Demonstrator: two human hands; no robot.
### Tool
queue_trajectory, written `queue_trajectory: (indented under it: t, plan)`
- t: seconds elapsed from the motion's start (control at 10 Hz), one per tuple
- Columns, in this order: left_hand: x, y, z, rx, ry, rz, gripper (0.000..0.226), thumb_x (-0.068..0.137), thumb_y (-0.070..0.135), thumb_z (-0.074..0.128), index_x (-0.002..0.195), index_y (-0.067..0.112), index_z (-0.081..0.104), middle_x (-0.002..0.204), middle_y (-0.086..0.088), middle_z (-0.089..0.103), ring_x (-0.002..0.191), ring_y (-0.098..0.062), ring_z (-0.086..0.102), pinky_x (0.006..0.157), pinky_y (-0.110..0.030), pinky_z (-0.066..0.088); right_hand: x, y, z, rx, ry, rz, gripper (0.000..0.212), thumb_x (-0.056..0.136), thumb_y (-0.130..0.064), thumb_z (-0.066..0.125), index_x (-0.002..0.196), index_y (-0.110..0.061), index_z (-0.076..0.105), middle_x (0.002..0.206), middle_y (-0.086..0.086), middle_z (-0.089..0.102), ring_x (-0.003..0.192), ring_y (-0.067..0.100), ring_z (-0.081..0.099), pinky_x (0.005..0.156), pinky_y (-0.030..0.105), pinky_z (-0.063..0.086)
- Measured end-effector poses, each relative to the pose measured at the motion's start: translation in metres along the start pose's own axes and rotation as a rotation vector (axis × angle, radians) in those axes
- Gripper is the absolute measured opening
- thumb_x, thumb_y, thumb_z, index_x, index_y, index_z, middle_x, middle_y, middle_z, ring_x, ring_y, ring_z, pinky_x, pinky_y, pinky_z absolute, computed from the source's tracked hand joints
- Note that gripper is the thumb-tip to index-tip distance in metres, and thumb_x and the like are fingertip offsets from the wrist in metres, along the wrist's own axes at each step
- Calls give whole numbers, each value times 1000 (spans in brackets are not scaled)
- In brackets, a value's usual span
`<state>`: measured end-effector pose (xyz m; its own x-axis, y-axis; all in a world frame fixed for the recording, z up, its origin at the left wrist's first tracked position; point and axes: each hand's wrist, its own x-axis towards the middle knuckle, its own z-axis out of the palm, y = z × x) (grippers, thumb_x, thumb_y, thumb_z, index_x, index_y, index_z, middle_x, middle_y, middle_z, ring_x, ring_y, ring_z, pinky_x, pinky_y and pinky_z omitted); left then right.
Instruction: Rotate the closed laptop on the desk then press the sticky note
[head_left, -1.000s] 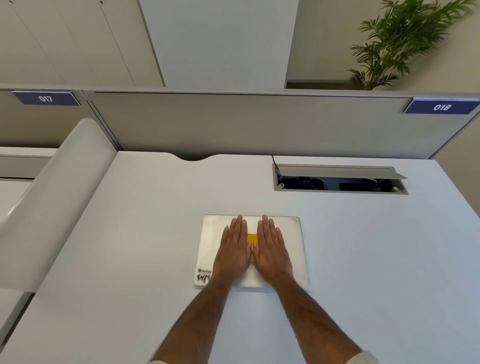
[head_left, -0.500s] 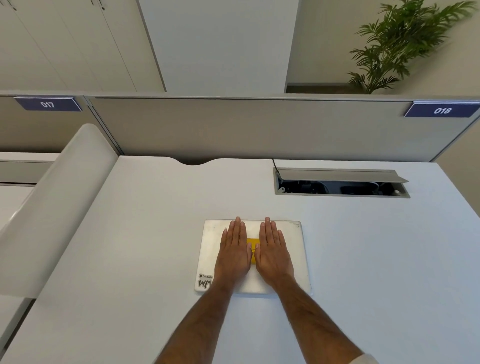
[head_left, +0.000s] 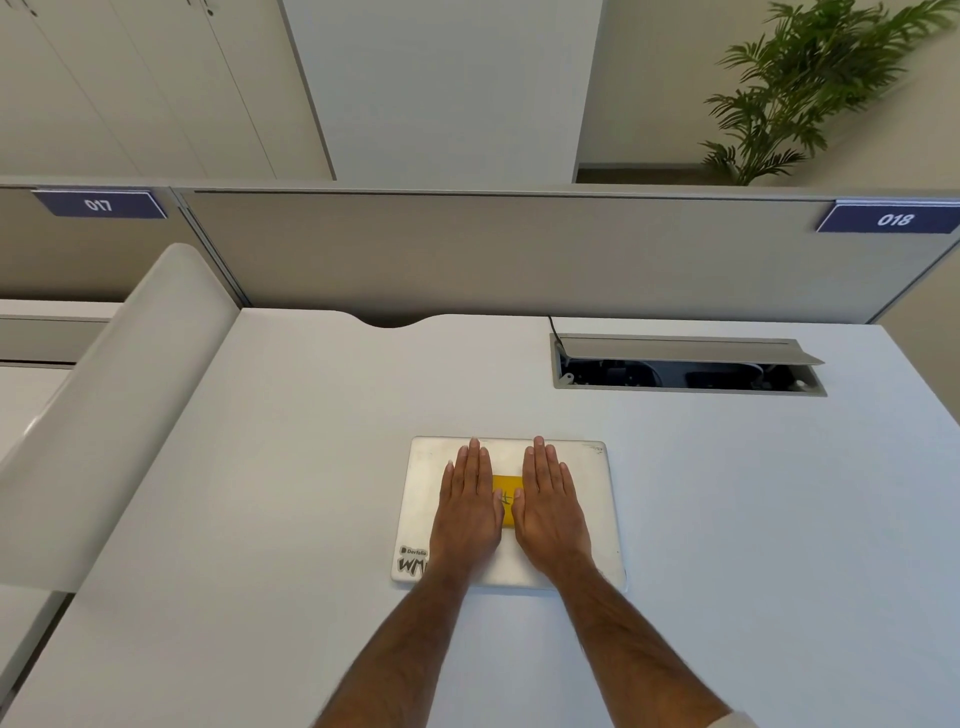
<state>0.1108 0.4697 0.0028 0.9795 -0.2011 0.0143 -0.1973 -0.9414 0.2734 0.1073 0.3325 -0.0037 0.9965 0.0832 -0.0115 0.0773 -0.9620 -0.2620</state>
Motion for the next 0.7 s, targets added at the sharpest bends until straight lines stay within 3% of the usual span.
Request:
queue_trajectory:
  t: [0.2, 0.4, 0.7]
  plan:
    - [0, -7, 4, 42, -19, -5, 60, 109, 30, 21, 160, 2, 4, 170, -16, 0, 157, -29, -2, 129, -42, 0, -2, 2, 6, -17, -19, 20, 60, 106, -29, 21, 158, -4, 7, 168, 14, -2, 155, 28, -1, 127, 41, 4]
    - [2, -7, 2, 20, -8, 2, 60, 109, 29, 23, 160, 2, 5, 170, -15, -1, 157, -29, -1, 128, -41, -1, -2, 3, 3, 2, -6, 21, 60, 106, -30, 21, 158, -5, 4, 168, 13, -6, 156, 27, -2, 127, 39, 2]
    - [17, 10, -33, 14, 107, 9, 58, 107, 27, 20, 158, 0, 18, 167, -18, 11, 156, -33, 13, 127, -46, 14, 19, -8, -40, -6, 68, -2, 59, 105, -28, 15, 158, -4, 2, 167, 14, -5, 155, 29, -3, 127, 43, 8]
